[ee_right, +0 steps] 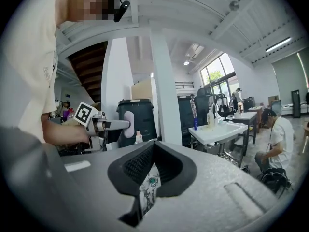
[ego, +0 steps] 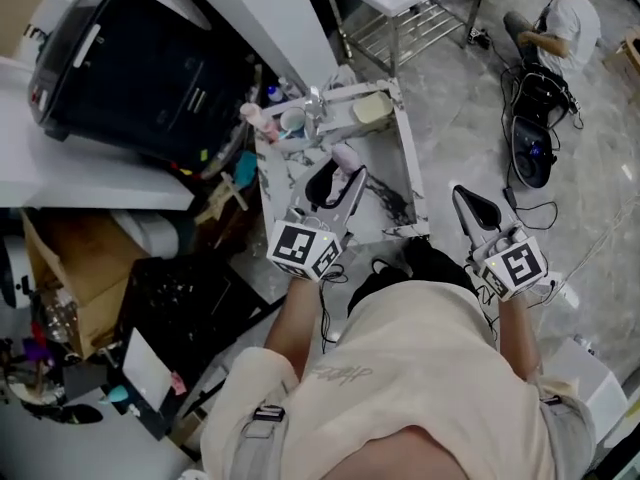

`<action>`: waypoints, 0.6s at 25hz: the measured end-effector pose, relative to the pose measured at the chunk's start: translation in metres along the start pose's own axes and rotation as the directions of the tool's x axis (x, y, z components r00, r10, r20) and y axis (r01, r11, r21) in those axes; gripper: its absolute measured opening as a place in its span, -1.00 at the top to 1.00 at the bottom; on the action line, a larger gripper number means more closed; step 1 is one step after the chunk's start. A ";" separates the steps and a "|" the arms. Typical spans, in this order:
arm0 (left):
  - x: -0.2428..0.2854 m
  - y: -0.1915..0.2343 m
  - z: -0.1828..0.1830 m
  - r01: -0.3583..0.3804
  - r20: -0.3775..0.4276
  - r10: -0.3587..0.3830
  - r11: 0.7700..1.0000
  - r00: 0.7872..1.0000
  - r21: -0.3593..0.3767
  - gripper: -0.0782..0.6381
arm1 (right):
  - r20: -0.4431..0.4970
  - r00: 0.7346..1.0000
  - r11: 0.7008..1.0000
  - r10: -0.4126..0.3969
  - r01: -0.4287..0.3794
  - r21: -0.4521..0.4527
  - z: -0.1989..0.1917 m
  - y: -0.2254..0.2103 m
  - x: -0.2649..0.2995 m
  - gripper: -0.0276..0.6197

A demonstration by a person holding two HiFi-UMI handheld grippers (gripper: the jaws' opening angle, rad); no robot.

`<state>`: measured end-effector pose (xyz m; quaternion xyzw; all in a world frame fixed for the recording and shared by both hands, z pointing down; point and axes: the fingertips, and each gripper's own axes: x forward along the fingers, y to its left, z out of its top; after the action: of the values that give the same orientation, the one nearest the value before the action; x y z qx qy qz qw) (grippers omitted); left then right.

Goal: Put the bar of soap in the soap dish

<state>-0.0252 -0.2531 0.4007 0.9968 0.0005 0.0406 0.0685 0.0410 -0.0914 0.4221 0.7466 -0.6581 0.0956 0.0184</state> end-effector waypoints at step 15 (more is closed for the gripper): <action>0.112 0.027 -0.025 -0.018 -0.203 0.060 0.978 0.977 0.206 0.22 | 0.071 0.995 0.995 0.067 -0.062 -0.080 -0.002 -0.077 0.017 0.91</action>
<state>0.0848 -0.2761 0.4379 0.9887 -0.0078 0.1459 -0.0349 0.1187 -0.0972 0.4347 0.7266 -0.6854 0.0432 0.0201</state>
